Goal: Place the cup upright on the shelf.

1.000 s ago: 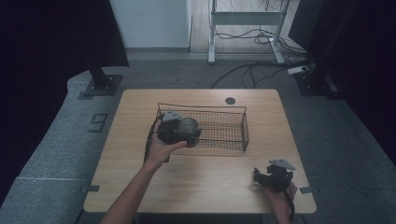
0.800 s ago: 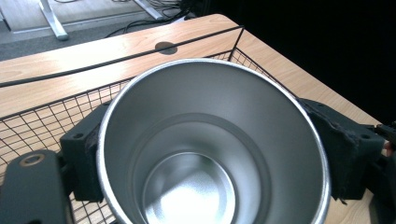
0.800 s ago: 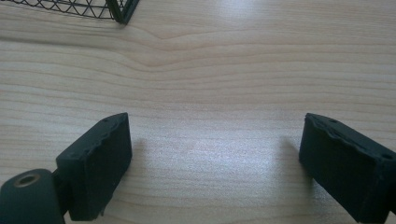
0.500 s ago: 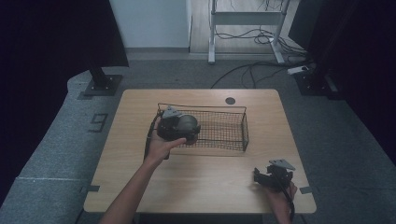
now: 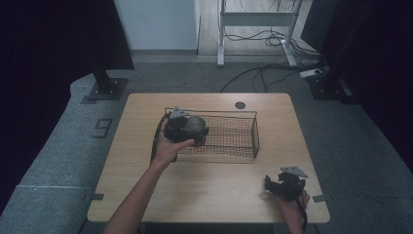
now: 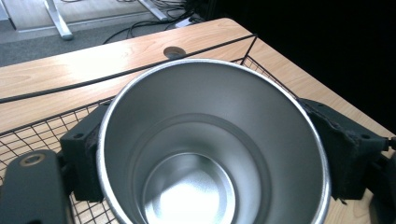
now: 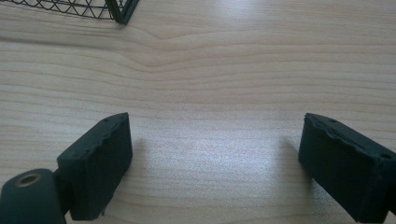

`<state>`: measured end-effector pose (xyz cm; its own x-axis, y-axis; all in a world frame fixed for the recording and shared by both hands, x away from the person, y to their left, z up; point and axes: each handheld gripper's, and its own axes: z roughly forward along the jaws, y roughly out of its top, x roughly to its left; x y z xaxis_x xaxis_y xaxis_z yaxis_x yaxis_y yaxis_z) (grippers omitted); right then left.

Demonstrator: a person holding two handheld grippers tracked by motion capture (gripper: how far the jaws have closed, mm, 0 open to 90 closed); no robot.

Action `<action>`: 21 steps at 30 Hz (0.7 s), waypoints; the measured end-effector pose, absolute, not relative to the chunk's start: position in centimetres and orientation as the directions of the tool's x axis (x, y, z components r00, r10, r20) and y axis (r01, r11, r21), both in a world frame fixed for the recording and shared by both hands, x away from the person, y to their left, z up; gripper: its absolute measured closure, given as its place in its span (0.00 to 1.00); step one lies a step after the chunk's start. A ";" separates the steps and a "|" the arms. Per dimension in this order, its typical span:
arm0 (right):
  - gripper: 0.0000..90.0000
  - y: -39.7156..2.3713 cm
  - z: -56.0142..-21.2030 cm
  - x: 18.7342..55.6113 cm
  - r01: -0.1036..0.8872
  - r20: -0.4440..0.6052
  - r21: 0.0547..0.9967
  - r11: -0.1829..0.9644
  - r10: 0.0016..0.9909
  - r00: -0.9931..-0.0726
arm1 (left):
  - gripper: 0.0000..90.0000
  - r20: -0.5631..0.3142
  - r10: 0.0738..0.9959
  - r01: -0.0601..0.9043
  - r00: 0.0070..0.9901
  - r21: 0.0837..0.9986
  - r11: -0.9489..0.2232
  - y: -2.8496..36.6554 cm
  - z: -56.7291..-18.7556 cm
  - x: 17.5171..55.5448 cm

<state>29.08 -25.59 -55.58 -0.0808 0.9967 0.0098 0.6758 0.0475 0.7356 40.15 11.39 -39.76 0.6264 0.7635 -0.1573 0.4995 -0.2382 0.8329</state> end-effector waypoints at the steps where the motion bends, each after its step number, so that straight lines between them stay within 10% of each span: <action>1: 0.11 -25.6 -55.6 29.1 0.676 0.010 0.736 0.047 0.997 -0.081 | 0.16 -0.157 0.765 0.502 0.624 0.832 -0.238 11.4 -39.8 40.2; 21: 0.11 -25.6 -55.6 29.1 0.676 0.011 0.735 0.048 0.997 -0.082 | 0.16 -0.160 0.781 0.518 0.604 0.823 -0.231 11.1 -39.9 42.4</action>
<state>29.08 -25.63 -55.57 -0.0819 0.9966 0.0107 0.6761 0.0476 0.7352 42.42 11.14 -39.94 0.6035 0.7811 -0.1602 0.5181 -0.2315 0.8234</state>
